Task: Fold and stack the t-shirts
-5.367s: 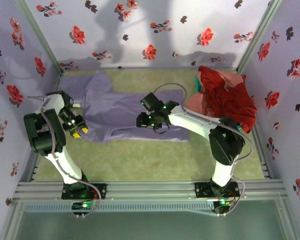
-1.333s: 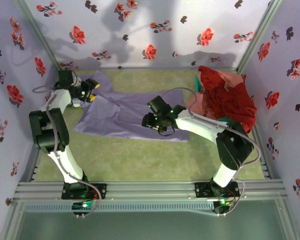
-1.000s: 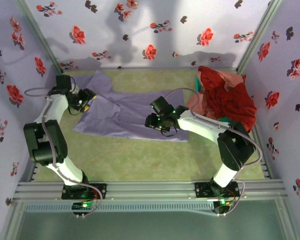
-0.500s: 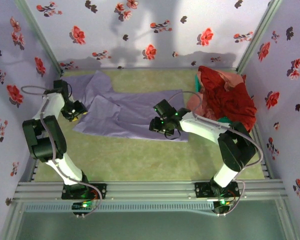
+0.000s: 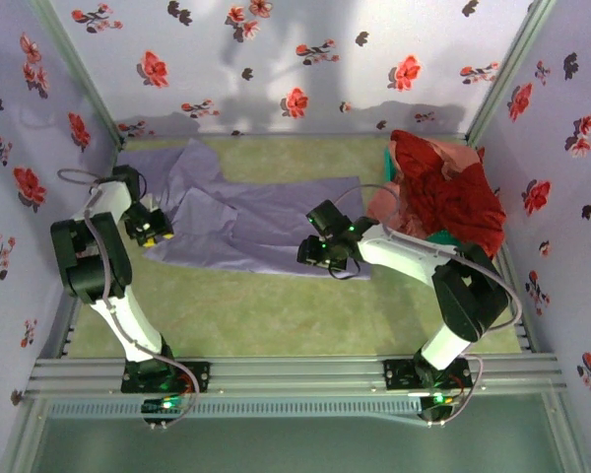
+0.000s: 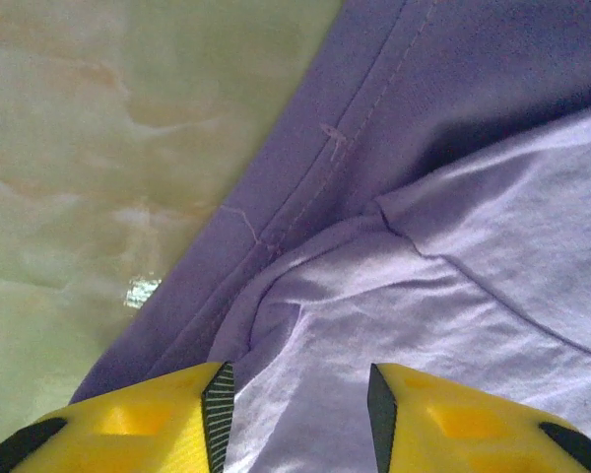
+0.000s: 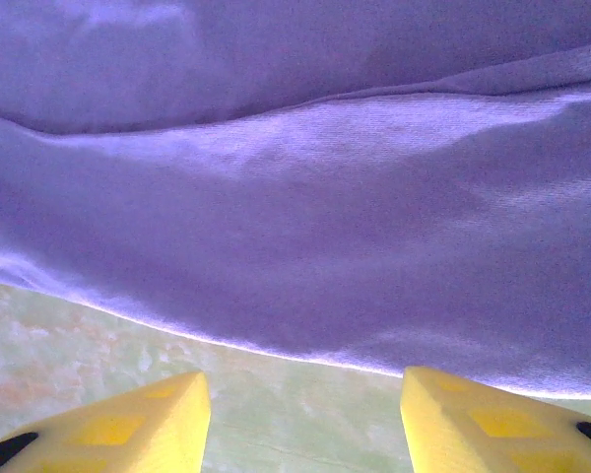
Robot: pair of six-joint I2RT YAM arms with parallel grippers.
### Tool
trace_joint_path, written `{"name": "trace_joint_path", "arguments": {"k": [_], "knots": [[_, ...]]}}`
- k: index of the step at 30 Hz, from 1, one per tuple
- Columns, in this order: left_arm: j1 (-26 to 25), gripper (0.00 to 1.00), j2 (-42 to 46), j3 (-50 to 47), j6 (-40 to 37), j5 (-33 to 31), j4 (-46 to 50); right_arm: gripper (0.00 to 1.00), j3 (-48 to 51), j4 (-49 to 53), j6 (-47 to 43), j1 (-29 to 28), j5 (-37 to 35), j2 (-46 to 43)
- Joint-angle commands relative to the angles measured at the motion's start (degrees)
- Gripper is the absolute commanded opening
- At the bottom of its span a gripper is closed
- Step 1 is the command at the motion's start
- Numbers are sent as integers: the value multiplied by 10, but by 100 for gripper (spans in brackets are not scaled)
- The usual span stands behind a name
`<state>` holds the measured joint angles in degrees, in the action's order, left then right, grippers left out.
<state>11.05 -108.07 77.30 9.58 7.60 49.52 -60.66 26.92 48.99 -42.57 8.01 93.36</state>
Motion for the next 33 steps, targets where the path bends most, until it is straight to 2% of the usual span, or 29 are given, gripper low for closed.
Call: {"name": "trace_joint_path", "arguments": {"k": [1,5,8,14,19,27,33], "knots": [[2,35,-17,14,-23,6,11,55,-11,2,-21,7,16,-1],[4,33,-3,1,-23,-22,6,55,-21,4,-28,10,24,7],[4,44,5,-3,-18,-26,-2,55,-25,6,-31,11,30,8],[3,44,-15,12,-3,-46,5,55,-20,12,-34,11,29,3],[3,35,-31,8,-10,-40,22,55,-11,9,-31,13,24,-5],[4,2,2,12,-5,-36,27,55,-18,17,-36,18,23,-10],[6,0,59,2,9,-48,80,55,0,28,-24,25,6,-27]]}}
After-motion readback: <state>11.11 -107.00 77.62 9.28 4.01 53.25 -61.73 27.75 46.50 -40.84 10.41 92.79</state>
